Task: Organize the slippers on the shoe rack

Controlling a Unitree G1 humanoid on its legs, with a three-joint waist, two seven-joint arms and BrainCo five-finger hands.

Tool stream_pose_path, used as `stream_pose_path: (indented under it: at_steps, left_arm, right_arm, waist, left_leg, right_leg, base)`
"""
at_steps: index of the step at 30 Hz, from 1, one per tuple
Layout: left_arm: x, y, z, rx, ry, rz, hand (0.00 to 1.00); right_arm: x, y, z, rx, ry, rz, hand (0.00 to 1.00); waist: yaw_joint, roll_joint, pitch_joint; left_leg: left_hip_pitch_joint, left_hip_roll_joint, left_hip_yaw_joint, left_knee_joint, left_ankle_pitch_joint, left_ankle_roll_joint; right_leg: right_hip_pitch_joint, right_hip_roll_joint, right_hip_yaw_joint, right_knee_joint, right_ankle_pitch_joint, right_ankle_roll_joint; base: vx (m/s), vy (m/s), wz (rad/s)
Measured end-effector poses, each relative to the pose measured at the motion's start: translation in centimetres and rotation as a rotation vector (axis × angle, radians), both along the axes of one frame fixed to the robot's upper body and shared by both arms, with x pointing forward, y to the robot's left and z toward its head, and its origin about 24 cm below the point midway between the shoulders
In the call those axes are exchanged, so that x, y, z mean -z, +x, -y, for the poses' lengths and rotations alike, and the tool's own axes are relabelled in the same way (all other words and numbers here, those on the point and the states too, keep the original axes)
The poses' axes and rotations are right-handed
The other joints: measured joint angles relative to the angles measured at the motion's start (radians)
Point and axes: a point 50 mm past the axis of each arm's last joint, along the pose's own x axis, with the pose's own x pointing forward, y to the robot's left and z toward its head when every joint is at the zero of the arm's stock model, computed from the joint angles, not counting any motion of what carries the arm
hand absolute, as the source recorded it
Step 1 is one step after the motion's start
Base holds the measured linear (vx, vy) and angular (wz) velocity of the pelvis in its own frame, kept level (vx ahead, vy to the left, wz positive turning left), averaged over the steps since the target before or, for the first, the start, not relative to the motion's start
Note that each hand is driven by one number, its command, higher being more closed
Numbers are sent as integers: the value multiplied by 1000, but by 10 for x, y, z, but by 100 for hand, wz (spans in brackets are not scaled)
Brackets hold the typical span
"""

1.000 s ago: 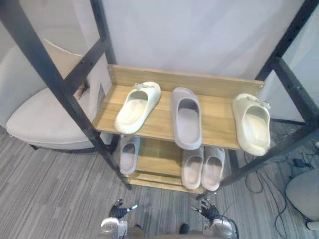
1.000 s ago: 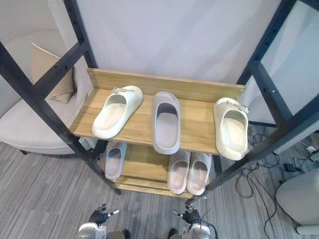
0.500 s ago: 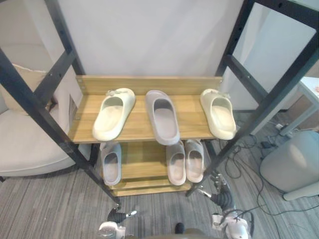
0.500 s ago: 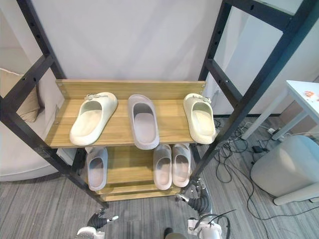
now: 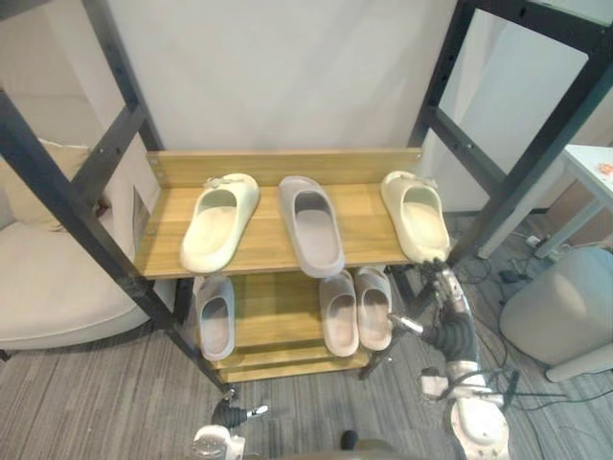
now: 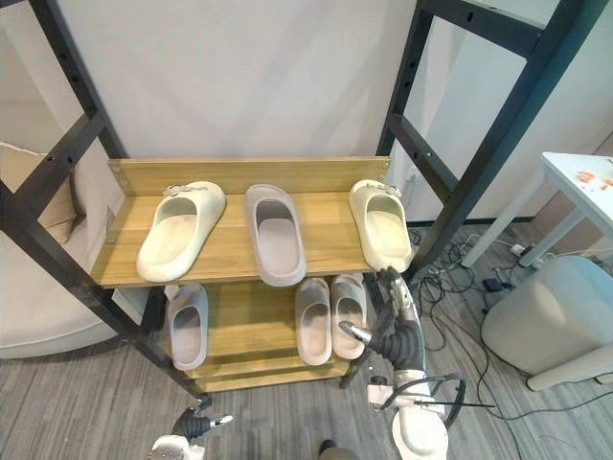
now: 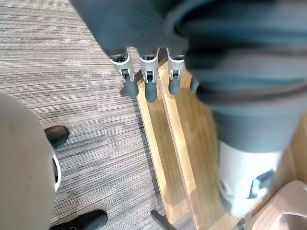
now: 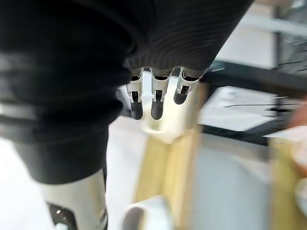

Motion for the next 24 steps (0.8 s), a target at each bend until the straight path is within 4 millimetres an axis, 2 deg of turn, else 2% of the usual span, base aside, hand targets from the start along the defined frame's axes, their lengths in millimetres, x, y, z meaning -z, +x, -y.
stream_pose_path:
  at_steps: [7, 11, 14, 15, 24]
  left_arm:
    - [-2, 1, -3, -5, -13, 11, 0]
    - [-2, 1, -5, -22, -14, 13, 0]
    - [-2, 1, -7, -17, -19, 13, 0]
    - [-2, 1, -7, -14, -21, 12, 0]
    - [-3, 3, -7, -13, -24, 16, 0]
  right_arm:
    - [-31, 19, -4, -31, -27, 171, 0]
    - [-48, 31, -8, -61, -39, 254, 0]
    - [-59, 42, -9, -86, -66, 308, 0]
    - [-65, 52, -10, -101, -81, 332, 0]
    - [-71, 97, -7, -106, -108, 307, 0]
  waist:
    - [4, -15, 9]
    - [9, -20, 8]
    - [11, -32, 8]
    - [18, -36, 7]
    - [31, -34, 9]
  left_leg:
    - [9, -24, -26, -27, -6, 6]
    - [7, -37, -41, -37, 7, 27]
    - [8, -38, -58, -37, 8, 30]
    - [7, -38, -60, -41, 8, 31]
    - [-16, -45, -87, -52, 11, 35]
  right_leg:
    - [11, -25, -13, 1, -5, 17]
    - [13, -35, -28, -1, -5, 24]
    - [27, -37, -38, -7, -5, 24]
    - [30, -37, -43, -15, -2, 24]
    - [29, -34, -70, -44, 5, 17]
  base:
    - [-9, 7, 8]
    - [62, 17, 11]
    - [66, 7, 16]
    - [44, -3, 9]
    - [25, -13, 9]
